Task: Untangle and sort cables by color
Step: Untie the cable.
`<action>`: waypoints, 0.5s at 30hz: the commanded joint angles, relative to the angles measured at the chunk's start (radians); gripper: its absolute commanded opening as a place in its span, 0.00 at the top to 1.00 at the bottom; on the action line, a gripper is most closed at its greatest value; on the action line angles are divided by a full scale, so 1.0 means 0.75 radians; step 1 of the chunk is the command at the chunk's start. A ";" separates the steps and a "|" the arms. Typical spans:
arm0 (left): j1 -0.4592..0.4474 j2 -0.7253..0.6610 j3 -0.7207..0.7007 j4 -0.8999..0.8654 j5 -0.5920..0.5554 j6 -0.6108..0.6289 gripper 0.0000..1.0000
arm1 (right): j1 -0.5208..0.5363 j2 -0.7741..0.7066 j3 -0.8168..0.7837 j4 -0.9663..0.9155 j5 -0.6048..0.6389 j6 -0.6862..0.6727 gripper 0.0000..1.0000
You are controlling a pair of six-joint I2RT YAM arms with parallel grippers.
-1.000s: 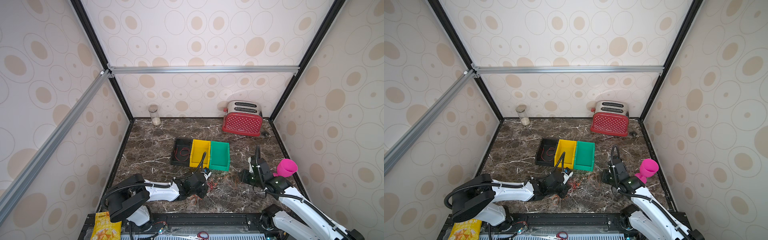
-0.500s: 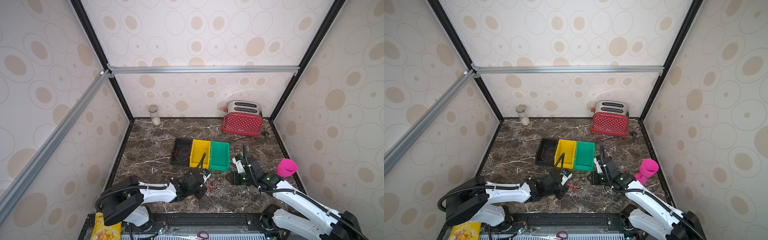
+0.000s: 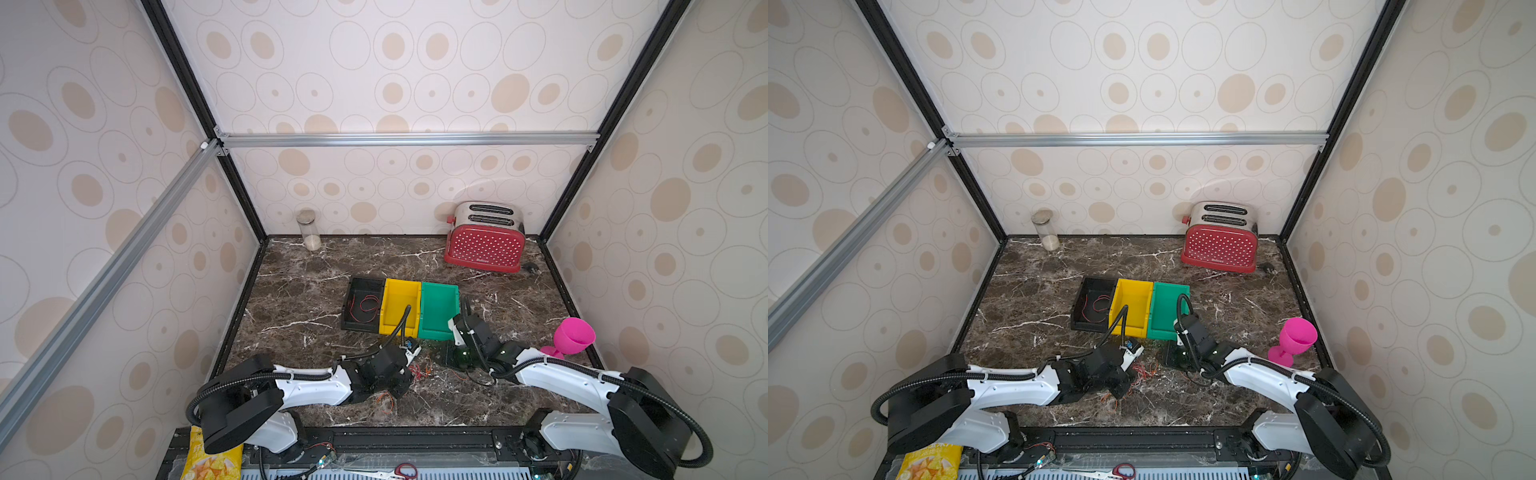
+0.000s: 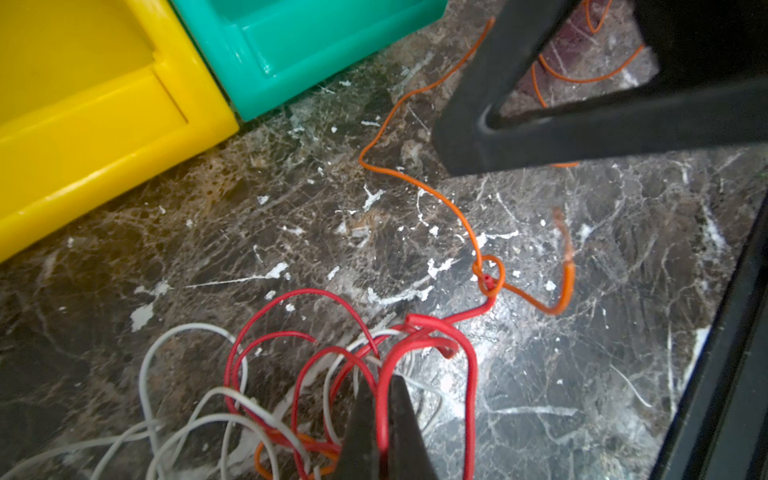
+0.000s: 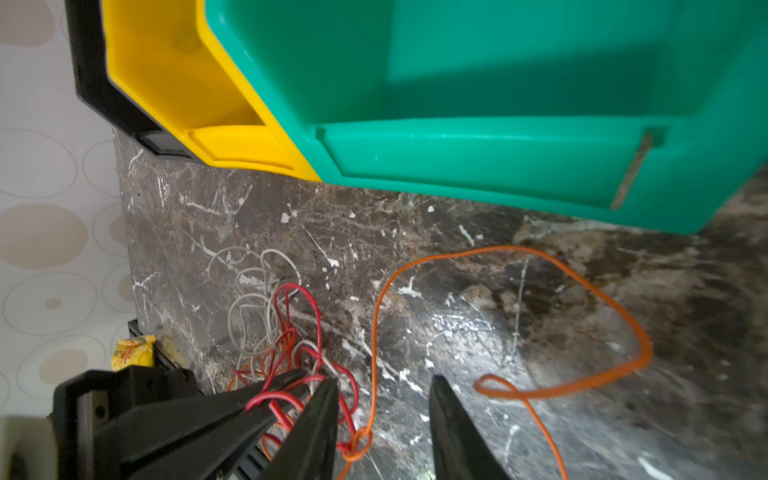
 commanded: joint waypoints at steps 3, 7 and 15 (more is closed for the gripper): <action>-0.011 -0.006 0.002 0.034 -0.017 0.005 1.00 | 0.021 0.095 -0.037 0.165 -0.051 0.123 0.63; -0.011 -0.004 0.002 0.039 -0.024 0.003 1.00 | 0.048 0.163 -0.047 0.235 -0.060 0.180 0.70; -0.048 0.015 -0.008 0.048 0.009 0.028 1.00 | 0.056 0.151 -0.017 0.211 0.056 0.225 0.99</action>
